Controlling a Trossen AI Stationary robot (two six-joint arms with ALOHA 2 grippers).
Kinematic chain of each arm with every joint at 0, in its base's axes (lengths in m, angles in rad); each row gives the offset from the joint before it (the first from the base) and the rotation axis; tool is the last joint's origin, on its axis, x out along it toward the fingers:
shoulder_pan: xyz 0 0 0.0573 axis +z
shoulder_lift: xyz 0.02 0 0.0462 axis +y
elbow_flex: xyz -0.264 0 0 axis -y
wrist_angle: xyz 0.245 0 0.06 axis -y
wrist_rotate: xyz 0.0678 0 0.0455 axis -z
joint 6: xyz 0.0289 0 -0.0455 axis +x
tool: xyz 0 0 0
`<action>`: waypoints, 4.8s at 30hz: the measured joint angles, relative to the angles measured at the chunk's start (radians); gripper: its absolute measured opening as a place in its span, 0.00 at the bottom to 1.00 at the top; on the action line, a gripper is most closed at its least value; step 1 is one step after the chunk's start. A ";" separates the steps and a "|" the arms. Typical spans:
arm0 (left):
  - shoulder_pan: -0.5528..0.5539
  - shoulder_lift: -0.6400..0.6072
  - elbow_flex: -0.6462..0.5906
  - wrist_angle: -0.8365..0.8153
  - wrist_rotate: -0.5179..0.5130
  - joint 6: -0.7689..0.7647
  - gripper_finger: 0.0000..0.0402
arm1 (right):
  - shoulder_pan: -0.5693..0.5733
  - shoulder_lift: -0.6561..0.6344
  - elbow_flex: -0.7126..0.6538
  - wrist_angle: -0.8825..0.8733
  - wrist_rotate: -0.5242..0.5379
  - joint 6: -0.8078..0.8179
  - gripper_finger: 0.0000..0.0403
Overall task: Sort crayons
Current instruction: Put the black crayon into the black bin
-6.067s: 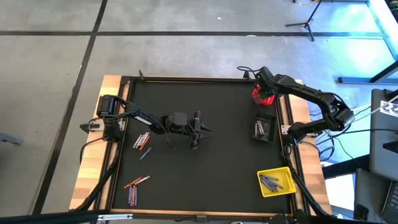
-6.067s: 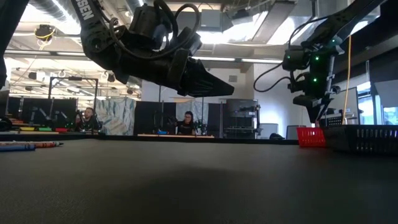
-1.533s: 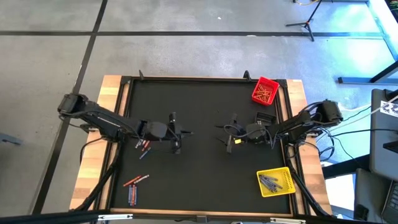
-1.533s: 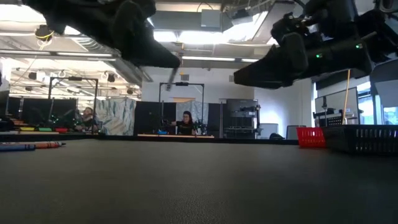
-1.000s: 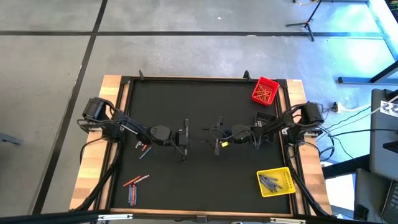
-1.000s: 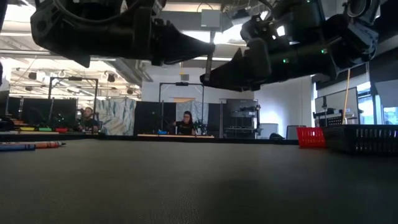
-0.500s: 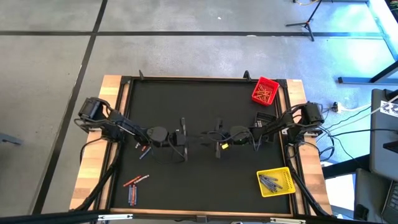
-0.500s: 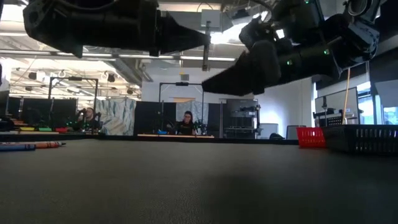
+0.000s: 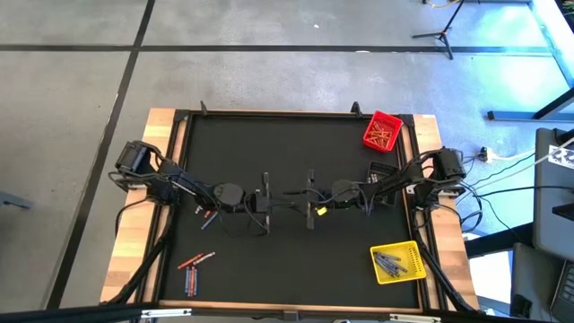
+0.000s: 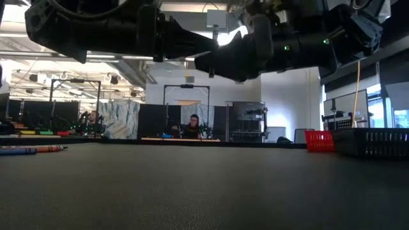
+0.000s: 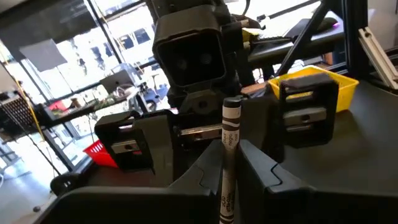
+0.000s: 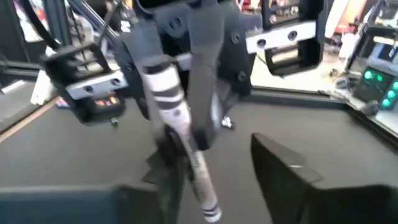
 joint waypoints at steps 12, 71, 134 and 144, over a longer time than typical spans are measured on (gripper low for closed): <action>0.000 0.000 0.000 -0.013 -0.036 -0.101 0.13 | 0.000 -0.031 0.010 -0.109 0.010 -0.075 0.08; -0.005 -0.152 0.000 -0.484 -0.103 -0.255 0.30 | -0.113 -0.876 -0.124 -1.991 0.144 0.890 0.06; 0.222 -0.541 0.001 -1.996 0.158 -1.251 0.30 | 0.071 -0.269 -0.292 -0.245 0.235 0.126 0.46; 0.301 -0.420 0.001 -2.024 0.324 -1.142 0.30 | 0.071 -0.248 -0.292 -0.229 0.236 0.087 0.46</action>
